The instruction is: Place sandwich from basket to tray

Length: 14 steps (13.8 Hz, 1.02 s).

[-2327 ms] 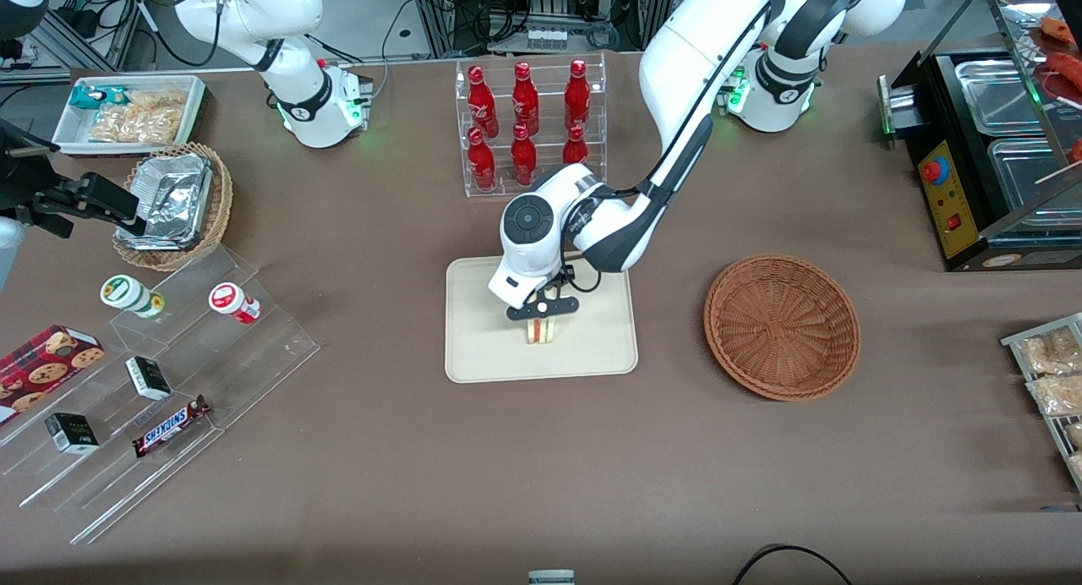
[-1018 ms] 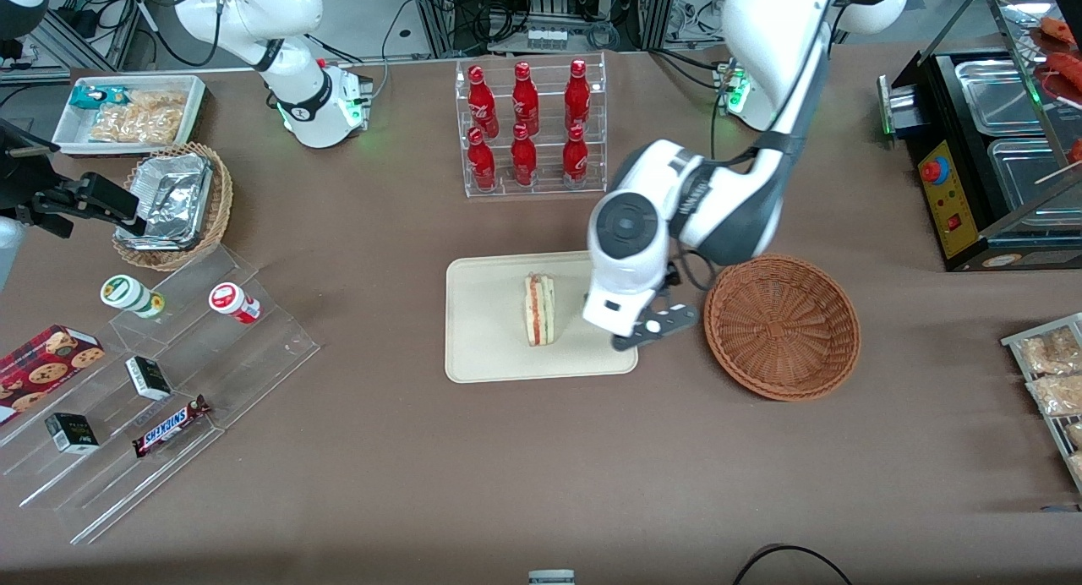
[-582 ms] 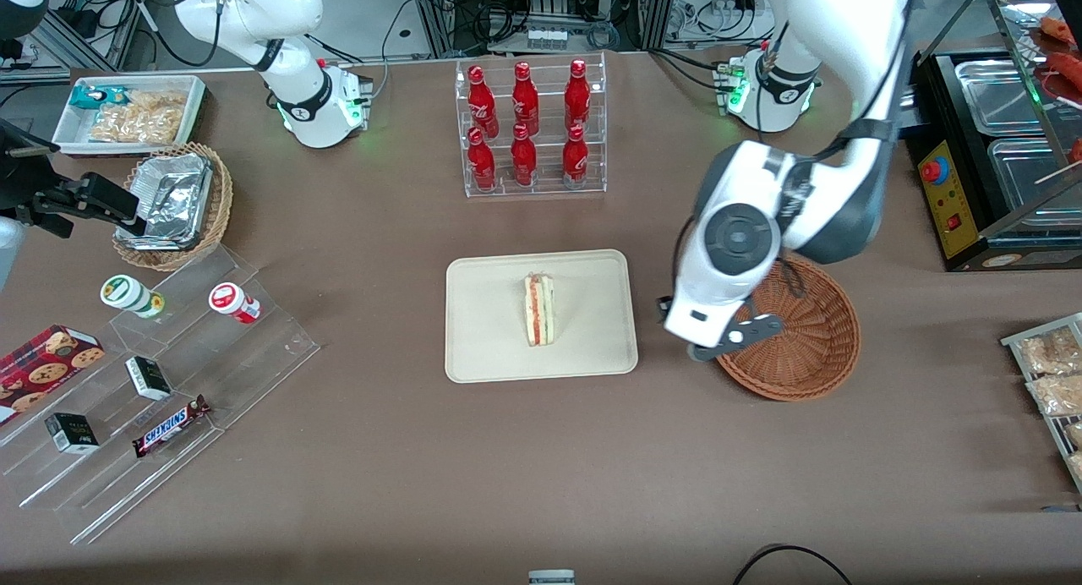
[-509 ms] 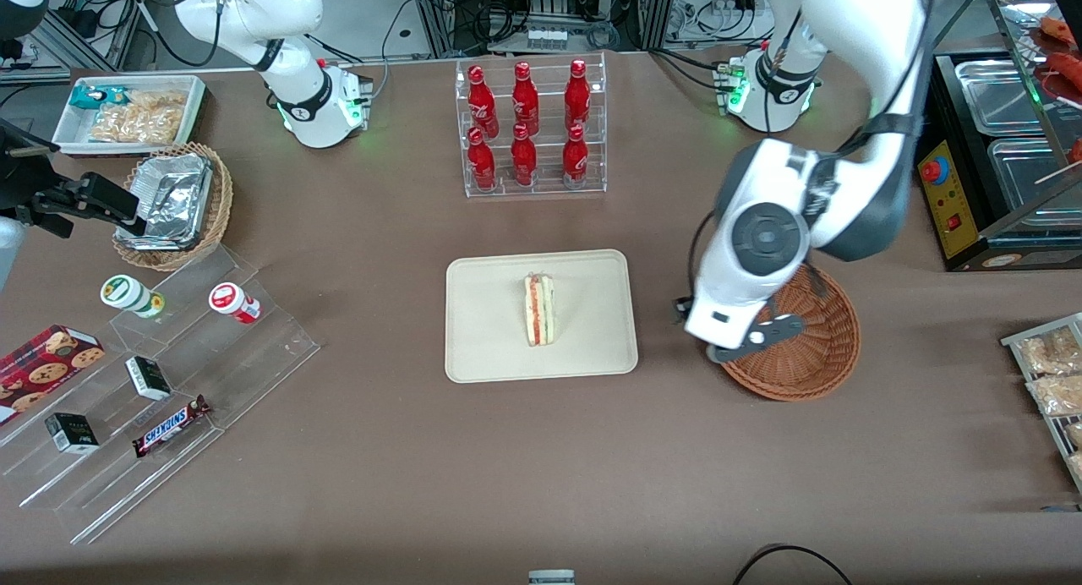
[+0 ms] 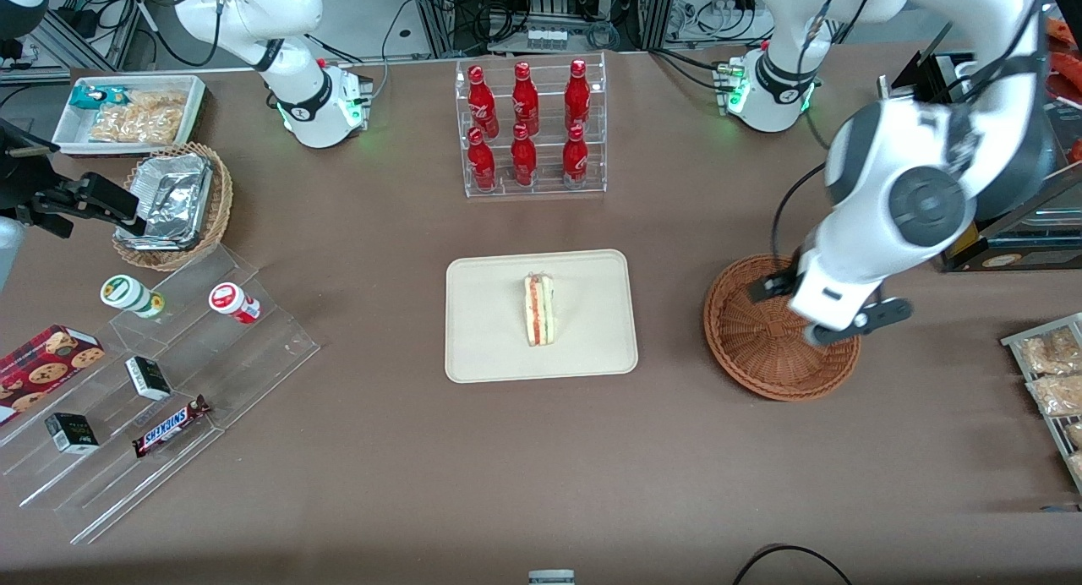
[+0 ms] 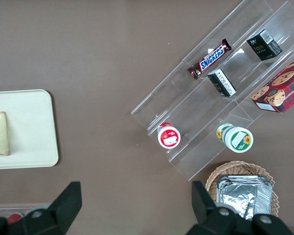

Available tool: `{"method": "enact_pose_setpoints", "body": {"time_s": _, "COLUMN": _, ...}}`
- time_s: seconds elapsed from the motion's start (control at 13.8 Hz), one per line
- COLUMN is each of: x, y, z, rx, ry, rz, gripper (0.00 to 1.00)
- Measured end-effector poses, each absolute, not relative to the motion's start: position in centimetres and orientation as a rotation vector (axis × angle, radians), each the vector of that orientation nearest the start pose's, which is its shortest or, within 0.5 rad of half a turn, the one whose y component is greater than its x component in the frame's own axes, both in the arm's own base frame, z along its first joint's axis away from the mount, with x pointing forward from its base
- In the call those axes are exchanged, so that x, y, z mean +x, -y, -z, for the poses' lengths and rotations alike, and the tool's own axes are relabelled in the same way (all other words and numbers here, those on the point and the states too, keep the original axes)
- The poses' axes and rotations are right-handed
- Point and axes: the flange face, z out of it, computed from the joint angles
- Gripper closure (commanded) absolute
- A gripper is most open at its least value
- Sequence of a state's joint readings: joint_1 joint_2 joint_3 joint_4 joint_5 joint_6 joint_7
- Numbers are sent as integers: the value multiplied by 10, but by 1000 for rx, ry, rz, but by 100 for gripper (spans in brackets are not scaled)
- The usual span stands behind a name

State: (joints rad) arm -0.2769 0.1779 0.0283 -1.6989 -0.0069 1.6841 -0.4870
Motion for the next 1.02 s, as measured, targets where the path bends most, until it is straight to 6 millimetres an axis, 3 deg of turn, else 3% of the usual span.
{"method": "enact_pose_setpoints", "body": {"time_s": 0.22, "x": 557, "y": 114, "z": -509, "rx": -3068, "ry": 211, "rz": -330, "gripper": 0}}
{"method": "enact_pose_setpoints", "body": {"time_s": 0.58, "x": 541, "y": 66, "z": -547, "rx": -3110, "ry": -4, "rz": -312, "gripper": 0}}
{"method": "enact_pose_setpoints", "body": {"time_s": 1.02, "x": 536, "y": 30, "z": -578, "rx": -3118, "ry": -2, "rz": -220, "gripper": 0}}
